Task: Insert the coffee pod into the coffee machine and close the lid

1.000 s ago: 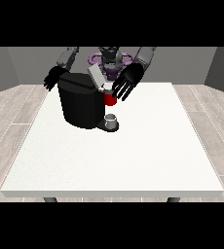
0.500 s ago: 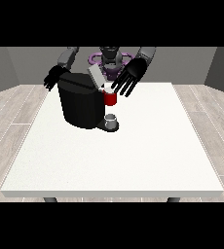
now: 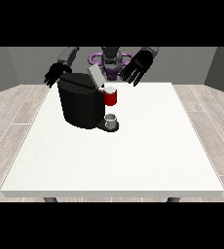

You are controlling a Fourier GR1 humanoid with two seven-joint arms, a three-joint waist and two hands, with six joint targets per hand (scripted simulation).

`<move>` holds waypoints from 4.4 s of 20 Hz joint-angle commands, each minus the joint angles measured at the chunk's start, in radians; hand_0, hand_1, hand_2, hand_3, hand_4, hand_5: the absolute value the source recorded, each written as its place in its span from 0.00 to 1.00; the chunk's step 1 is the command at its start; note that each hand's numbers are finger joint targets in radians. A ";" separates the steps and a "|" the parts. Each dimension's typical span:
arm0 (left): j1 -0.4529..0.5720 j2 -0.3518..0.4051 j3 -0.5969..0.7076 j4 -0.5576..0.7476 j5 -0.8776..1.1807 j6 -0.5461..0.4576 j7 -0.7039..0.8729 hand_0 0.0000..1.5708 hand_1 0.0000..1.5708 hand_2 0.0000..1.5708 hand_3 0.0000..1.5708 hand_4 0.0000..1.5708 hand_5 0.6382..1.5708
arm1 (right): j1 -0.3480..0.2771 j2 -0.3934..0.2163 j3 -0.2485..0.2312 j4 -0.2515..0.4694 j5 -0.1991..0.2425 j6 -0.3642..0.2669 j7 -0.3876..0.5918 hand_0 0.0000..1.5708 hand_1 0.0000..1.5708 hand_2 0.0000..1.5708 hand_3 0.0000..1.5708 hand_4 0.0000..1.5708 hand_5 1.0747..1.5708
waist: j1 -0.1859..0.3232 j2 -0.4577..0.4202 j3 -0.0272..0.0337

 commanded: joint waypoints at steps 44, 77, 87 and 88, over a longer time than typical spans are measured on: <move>0.707 -0.371 0.171 -0.533 0.680 -0.038 0.061 0.00 0.00 0.00 0.00 0.00 1.00 | -0.123 -0.129 0.012 -0.054 -0.025 0.235 0.086 0.00 0.00 0.00 0.00 0.00 1.00 | 0.340 -0.189 0.0001; 0.833 -0.264 0.105 -0.766 0.765 0.001 0.150 0.00 0.00 0.00 0.00 0.00 1.00 | -0.378 -0.094 0.032 0.254 0.076 0.260 0.007 0.00 0.00 0.00 0.00 0.00 1.00 | 0.312 -0.075 0.0000; 0.838 -0.268 0.093 -0.731 0.748 0.023 0.089 0.00 0.00 0.00 0.00 0.11 1.00 | -0.456 -0.057 0.067 0.273 0.124 0.214 0.045 0.00 0.00 0.00 0.00 0.10 1.00 | 0.342 -0.070 -0.0002; 0.792 -0.260 0.097 -0.748 0.751 0.036 0.116 0.00 0.00 0.00 0.00 0.09 1.00 | -0.473 -0.074 0.054 0.296 0.123 0.223 0.011 0.00 0.00 0.00 0.00 0.14 1.00 | 0.347 -0.033 -0.0001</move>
